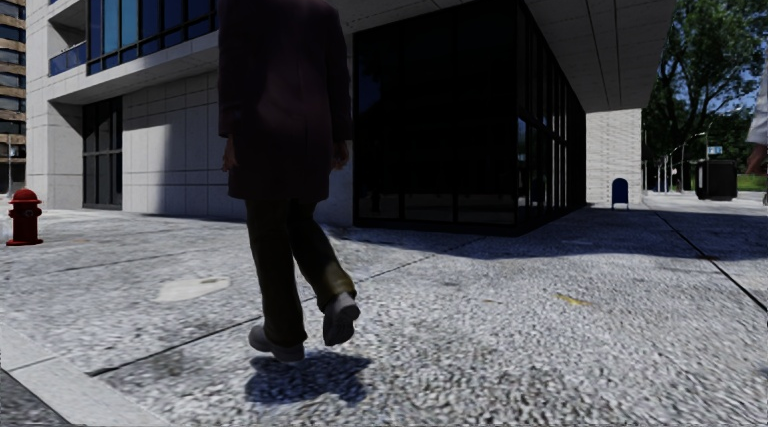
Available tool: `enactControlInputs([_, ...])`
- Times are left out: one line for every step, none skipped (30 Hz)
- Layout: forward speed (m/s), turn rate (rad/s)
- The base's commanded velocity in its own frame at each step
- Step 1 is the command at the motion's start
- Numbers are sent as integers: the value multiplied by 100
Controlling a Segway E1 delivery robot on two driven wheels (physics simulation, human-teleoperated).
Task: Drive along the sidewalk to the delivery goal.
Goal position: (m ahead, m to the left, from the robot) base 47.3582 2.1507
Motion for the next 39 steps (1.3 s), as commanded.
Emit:
enactControlInputs([157,52])
enactControlInputs([157,52])
enactControlInputs([156,52])
enactControlInputs([156,52])
enactControlInputs([156,46])
enactControlInputs([156,46])
enactControlInputs([156,0])
enactControlInputs([156,0])
enactControlInputs([156,0])
enactControlInputs([156,0])
enactControlInputs([155,0])
enactControlInputs([155,0])
enactControlInputs([154,0])
enactControlInputs([154,0])
enactControlInputs([154,0])
enactControlInputs([154,0])
enactControlInputs([154,0])
enactControlInputs([153,-7])
enactControlInputs([153,-7])
enactControlInputs([153,-19])
enactControlInputs([153,-26])
enactControlInputs([153,-29])
enactControlInputs([153,-29])
enactControlInputs([153,-30])
enactControlInputs([153,-31])
enactControlInputs([153,-31])
enactControlInputs([153,-31])
enactControlInputs([153,-31])
enactControlInputs([153,-31])
enactControlInputs([153,-31])
enactControlInputs([153,-31])
enactControlInputs([153,-31])
enactControlInputs([153,-31])
enactControlInputs([153,-31])
enactControlInputs([153,-31])
enactControlInputs([153,-31])
enactControlInputs([153,-31])
enactControlInputs([153,-31])
enactControlInputs([153,-31])
